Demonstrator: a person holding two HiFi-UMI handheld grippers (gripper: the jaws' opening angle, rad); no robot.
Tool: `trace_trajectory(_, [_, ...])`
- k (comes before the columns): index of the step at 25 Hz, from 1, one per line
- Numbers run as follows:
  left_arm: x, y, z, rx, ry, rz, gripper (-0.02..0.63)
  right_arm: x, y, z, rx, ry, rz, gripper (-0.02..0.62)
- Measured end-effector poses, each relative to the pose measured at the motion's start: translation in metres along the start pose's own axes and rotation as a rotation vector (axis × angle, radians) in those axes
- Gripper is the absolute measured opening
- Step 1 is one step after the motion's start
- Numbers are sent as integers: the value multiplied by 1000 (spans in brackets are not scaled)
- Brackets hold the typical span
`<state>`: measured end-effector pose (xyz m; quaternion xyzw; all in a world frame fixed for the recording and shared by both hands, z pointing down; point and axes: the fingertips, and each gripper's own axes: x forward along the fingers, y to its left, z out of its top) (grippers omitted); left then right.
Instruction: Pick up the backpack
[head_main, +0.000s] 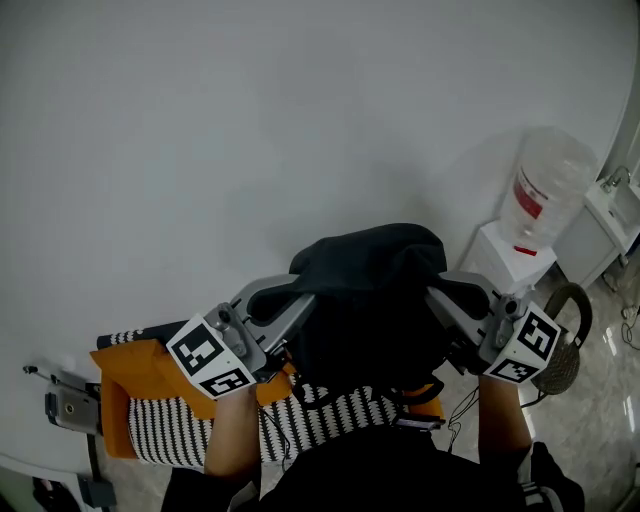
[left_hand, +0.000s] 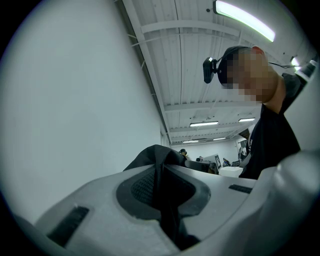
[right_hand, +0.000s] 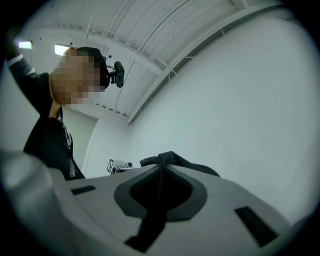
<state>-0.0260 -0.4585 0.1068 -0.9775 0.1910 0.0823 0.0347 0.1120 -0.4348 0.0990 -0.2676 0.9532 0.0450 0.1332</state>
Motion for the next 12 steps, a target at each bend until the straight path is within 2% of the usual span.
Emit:
trace_trajectory(6, [4,-4,0,-17,15,-5,38,-5,-1,2,9,10,2,31])
trace_trajectory(12, [6,3,-4,20,8,2,38,0,-10,-5,-15,-13,36,31])
